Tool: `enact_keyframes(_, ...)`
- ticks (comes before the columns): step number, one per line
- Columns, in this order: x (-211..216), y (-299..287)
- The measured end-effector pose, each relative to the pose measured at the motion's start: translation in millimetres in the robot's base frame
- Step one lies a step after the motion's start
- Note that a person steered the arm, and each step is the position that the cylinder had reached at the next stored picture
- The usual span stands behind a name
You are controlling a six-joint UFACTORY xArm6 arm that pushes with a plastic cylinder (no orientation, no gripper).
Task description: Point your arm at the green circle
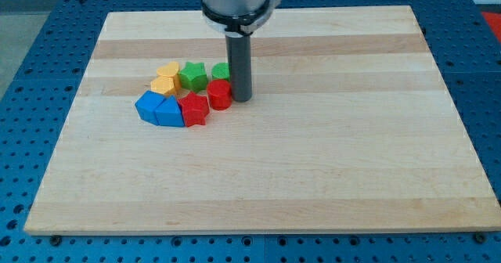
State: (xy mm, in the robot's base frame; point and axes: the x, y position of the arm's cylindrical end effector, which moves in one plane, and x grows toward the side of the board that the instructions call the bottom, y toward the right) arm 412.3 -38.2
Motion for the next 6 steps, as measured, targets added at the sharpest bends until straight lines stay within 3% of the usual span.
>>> enact_keyframes(3,-1,12)
enact_keyframes(5,-65,40)
enact_keyframes(6,-73,13)
